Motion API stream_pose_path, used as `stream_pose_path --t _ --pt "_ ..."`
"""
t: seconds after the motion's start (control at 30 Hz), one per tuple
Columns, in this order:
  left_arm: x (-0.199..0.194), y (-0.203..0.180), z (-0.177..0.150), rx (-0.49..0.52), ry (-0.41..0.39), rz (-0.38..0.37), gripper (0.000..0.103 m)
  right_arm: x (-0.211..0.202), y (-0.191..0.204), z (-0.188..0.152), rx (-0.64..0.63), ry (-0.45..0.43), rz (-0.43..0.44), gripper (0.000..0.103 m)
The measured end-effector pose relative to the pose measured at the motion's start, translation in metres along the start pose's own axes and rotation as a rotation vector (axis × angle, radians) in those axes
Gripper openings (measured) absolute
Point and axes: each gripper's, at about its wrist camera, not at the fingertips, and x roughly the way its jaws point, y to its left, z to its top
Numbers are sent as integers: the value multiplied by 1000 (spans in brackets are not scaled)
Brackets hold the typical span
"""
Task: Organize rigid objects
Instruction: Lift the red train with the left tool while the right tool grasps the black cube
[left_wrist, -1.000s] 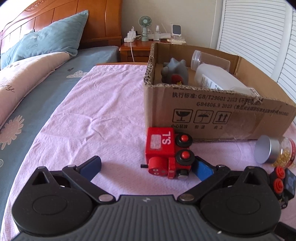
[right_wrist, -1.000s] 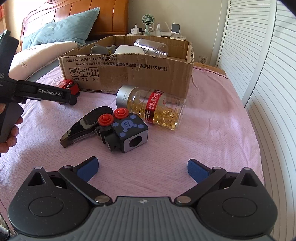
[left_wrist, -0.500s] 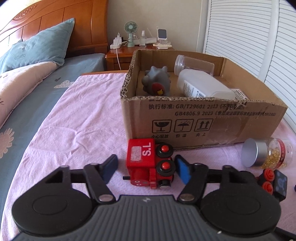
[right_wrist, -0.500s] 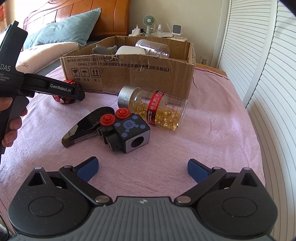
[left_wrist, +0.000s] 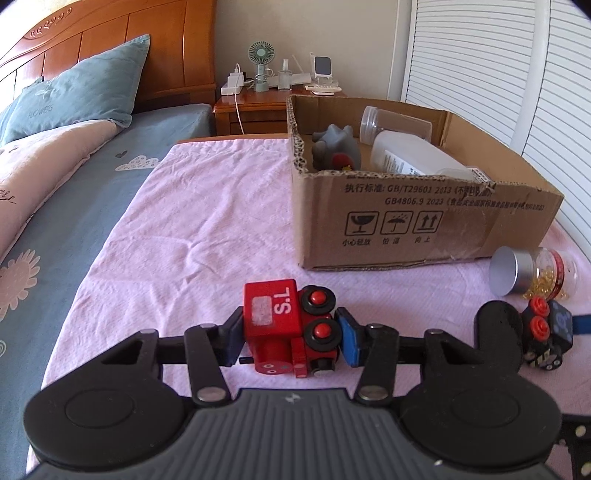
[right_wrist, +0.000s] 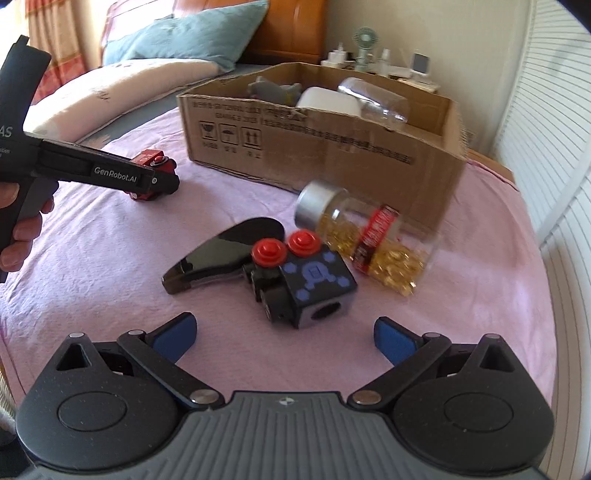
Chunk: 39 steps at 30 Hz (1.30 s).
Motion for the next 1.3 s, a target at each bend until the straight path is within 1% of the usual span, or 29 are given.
stream_pose_path --t 0.17,0.27,0.33,0.43,0.53,0.6,0.67,0.73,0.8,0.87,0.93,1.1,1.3 --pt "-1 1 -1 -4 -4 0 50 5 6 9 -37 16 37 103" --pt "-2 2 -3 -3 -5 -5 50 1 16 4 -83 30 73 103" --pt "-2 3 -3 -1 -6 -7 50 -3 21 0 -94 21 82 103" --pt "-2 2 -4 -1 -8 -7 50 -3 21 -1 -78 17 68 103" --pt "-2 2 -4 -3 -9 -3 50 0 15 3 -49 5 25 102" --pt "-2 1 -4 -2 -11 3 51 2 10 6 -17 -4 11 97" --pt "-2 -1 -5 -3 -10 15 56 2 6 8 7 -13 -6 86" --pt "-3 0 -6 -11 -9 21 60 0 8 9 -2 -17 -20 81" --pt "-4 0 -8 -12 -14 29 63 -2 10 8 -12 -29 -41 73" --pt "-5 0 -9 -6 -18 27 63 -4 10 8 -2 -30 -40 60" --pt "-5 0 -9 -1 -19 26 63 -3 9 9 -1 -32 -48 57" --pt "-4 -2 -5 15 -23 31 63 0 4 12 37 -35 -53 57" --pt "-3 -4 -2 21 -28 18 62 2 2 13 60 -35 -57 58"
